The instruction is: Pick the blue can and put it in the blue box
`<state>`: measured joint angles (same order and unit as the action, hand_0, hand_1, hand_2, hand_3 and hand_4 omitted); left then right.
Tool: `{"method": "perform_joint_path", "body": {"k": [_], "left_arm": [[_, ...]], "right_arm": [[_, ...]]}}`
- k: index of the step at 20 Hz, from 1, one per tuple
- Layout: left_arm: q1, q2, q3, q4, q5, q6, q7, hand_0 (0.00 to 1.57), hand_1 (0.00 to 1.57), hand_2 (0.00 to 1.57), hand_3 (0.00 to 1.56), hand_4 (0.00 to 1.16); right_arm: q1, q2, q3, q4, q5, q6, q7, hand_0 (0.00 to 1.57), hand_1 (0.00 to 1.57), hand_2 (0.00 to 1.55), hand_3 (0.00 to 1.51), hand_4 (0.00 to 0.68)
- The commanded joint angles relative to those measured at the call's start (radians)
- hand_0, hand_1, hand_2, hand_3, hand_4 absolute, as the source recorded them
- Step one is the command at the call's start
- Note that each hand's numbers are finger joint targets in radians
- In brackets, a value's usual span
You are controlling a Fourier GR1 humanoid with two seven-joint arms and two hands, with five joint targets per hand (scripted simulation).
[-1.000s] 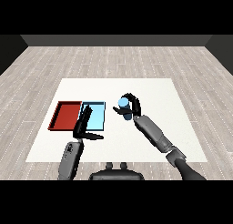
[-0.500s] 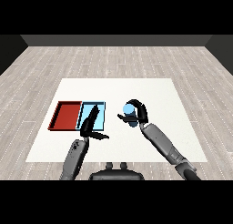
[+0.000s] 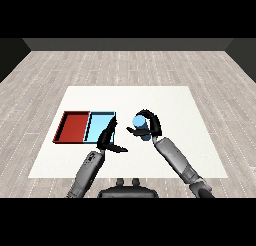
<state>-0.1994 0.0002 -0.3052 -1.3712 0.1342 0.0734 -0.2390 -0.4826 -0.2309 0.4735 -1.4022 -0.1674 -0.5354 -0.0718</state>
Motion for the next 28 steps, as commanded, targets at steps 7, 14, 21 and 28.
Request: {"method": "perform_joint_path", "body": {"k": [7, 14, 21, 28], "left_arm": [[-0.044, 0.0, -0.12, 0.085, 0.081, 0.118, -0.016, 0.0, 0.0, 0.0, 0.0, 0.0], [-0.092, 0.0, -0.093, 0.123, 0.121, 0.107, 0.007, 0.0, 0.0, 0.0, 0.0, 0.0], [-0.131, 0.0, -0.09, 0.207, 0.143, 0.093, -0.072, 0.0, 0.0, 0.0, 0.0, 0.0], [-0.133, 0.0, -0.087, 0.191, 0.143, 0.096, -0.057, 0.0, 0.0, 0.0, 0.0, 0.0]], "right_arm": [[0.065, 0.108, -0.036, -0.043, 0.16, 0.072, 0.013, 1.49, 1.49, 1.47, 1.4, 0.606], [0.095, 0.178, -0.113, -0.053, 0.189, 0.154, -0.025, 1.49, 1.49, 1.46, 1.4, 0.616], [0.124, 0.208, -0.096, -0.136, 0.278, 0.173, 0.061, 1.48, 1.48, 1.46, 1.39, 0.612], [0.067, 0.231, -0.032, -0.087, 0.254, 0.127, 0.061, 1.46, 1.46, 1.46, 1.41, 0.62]]}}
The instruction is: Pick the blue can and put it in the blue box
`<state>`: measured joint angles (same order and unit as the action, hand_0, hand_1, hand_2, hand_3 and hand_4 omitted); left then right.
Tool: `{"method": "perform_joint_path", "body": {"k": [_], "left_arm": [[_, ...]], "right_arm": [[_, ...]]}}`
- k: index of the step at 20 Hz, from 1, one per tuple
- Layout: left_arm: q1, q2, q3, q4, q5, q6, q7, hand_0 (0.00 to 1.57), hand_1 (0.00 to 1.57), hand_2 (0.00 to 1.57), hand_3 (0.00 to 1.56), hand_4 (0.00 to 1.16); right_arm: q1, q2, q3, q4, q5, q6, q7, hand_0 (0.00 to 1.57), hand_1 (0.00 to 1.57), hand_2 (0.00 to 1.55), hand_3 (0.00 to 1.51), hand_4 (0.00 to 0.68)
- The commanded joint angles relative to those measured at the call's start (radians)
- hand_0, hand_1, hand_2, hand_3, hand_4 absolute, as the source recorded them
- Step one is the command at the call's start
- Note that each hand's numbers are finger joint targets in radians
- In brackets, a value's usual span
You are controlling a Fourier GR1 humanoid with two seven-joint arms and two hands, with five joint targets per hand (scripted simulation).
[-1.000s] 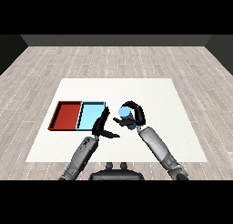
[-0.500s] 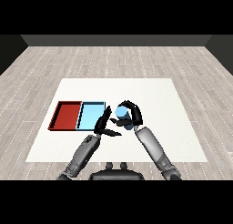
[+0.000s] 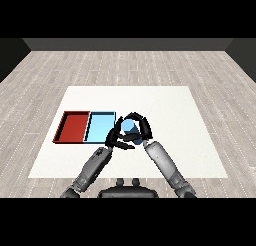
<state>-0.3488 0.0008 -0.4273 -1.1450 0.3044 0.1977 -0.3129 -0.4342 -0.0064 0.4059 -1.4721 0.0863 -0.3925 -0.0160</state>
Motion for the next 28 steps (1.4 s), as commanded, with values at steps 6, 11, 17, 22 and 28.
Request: {"method": "perform_joint_path", "body": {"k": [6, 11, 17, 22, 28], "left_arm": [[-0.074, -0.001, -0.012, 0.062, 0.045, 0.013, -0.021, 0.0, 0.0, 0.0, 0.0, 0.0], [-0.082, -0.001, -0.075, 0.104, 0.098, 0.026, -0.09, 0.0, 0.0, 0.0, 0.0, 0.0], [-0.09, -0.001, -0.125, 0.047, 0.104, 0.123, -0.018, 0.0, 0.0, 0.0, 0.0, 0.37], [-0.137, 0.0, -0.143, 0.094, 0.16, 0.19, -0.01, 0.0, 0.0, 0.0, 0.0, 0.57], [-0.129, 0.0, -0.137, 0.135, 0.352, 0.157, -0.135, 1.57, 1.57, 1.57, 1.47, 0.75]], "right_arm": [[-0.029, 0.006, -0.005, 0.086, -0.115, -0.03, -0.08, 1.45, 1.45, 1.46, 1.39, 0.613], [0.015, 0.006, 0.031, 0.013, -0.145, -0.058, -0.069, 1.46, 1.46, 1.45, 1.39, 0.597], [-0.031, 0.006, 0.041, 0.075, -0.232, -0.053, -0.127, 1.47, 1.47, 1.46, 1.39, 0.601], [-0.036, 0.006, 0.224, 0.038, -0.312, -0.241, -0.115, 1.47, 1.47, 1.46, 1.39, 0.606], [0.001, 0.006, 0.13, 0.029, -0.344, -0.121, -0.182, 1.46, 1.46, 1.44, 1.4, 0.626]]}}
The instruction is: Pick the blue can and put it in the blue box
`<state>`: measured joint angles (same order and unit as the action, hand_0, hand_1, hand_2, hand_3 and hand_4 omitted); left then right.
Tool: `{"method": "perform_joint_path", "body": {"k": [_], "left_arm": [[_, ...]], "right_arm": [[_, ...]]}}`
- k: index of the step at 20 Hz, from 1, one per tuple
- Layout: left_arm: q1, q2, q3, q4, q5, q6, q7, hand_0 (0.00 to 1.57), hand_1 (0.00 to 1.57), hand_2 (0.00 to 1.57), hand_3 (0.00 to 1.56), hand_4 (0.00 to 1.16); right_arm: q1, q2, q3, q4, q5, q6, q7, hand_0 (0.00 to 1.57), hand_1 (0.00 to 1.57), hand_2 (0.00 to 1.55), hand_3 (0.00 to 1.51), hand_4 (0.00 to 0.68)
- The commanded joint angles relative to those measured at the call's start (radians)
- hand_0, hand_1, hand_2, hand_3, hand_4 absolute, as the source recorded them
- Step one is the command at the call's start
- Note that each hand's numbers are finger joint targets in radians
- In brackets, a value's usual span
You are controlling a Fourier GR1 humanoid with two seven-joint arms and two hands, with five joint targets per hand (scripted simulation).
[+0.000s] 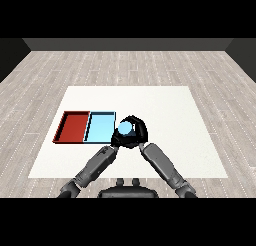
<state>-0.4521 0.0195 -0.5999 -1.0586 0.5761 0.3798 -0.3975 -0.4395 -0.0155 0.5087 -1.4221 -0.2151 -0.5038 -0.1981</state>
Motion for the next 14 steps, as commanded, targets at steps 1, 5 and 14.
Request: {"method": "perform_joint_path", "body": {"k": [1, 5, 14], "left_arm": [[-0.038, -0.019, -0.029, 0.054, 0.111, 0.029, -0.077, 1.57, 1.57, 1.57, 1.46, 0.82], [-0.048, -0.012, 0.066, 0.069, 0.056, -0.039, -0.07, 1.57, 1.57, 1.57, 1.5, 0.95], [-0.074, -0.019, -0.015, 0.13, 0.12, 0.017, -0.253, 1.57, 1.57, 1.57, 1.54, 1.12]], "right_arm": [[0.008, 0.015, 0.026, -0.012, -0.054, -0.016, -0.022, 1.46, 1.46, 1.44, 1.4, 0.634], [0.031, 0.015, -0.005, -0.117, -0.013, -0.021, 0.065, 1.44, 1.44, 1.44, 1.39, 0.618], [-0.001, -0.005, -0.007, -0.001, 0.003, 0.088, 0.062, 0.0, 0.0, 0.0, 0.0, 0.0]]}}
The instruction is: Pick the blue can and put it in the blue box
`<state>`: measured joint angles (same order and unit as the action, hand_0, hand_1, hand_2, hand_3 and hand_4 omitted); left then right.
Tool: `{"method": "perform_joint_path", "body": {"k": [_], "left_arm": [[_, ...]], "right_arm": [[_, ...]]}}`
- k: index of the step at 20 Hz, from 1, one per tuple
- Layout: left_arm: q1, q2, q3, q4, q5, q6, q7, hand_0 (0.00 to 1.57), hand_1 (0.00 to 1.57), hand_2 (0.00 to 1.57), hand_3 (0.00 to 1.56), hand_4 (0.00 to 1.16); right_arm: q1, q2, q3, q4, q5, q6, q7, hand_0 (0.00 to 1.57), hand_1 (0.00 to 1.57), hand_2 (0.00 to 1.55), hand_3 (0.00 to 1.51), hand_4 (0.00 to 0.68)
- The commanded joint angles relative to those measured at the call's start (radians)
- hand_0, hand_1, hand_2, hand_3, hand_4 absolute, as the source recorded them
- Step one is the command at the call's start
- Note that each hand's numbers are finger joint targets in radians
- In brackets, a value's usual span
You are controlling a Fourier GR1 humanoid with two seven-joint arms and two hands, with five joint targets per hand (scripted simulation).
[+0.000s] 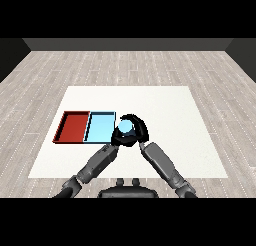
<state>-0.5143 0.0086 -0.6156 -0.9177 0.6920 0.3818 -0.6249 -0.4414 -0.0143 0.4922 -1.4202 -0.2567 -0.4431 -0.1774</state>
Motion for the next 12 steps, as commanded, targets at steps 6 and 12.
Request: {"method": "perform_joint_path", "body": {"k": [6, 12], "left_arm": [[-0.056, -0.008, -0.092, -0.011, 0.112, 0.085, -0.037, 1.57, 1.57, 1.57, 1.53, 1.13], [-0.06, -0.008, 0.019, 0.054, 0.029, 0.065, -0.035, 1.57, 1.57, 1.57, 1.53, 1.14]], "right_arm": [[-0.004, 0.001, -0.025, -0.102, 0.088, 0.033, 0.162, 0.0, 0.0, 0.0, 0.0, 0.0], [0.029, -0.004, -0.15, -0.013, 0.038, 0.113, -0.001, 0.0, 0.0, 0.0, 0.0, 0.0]]}}
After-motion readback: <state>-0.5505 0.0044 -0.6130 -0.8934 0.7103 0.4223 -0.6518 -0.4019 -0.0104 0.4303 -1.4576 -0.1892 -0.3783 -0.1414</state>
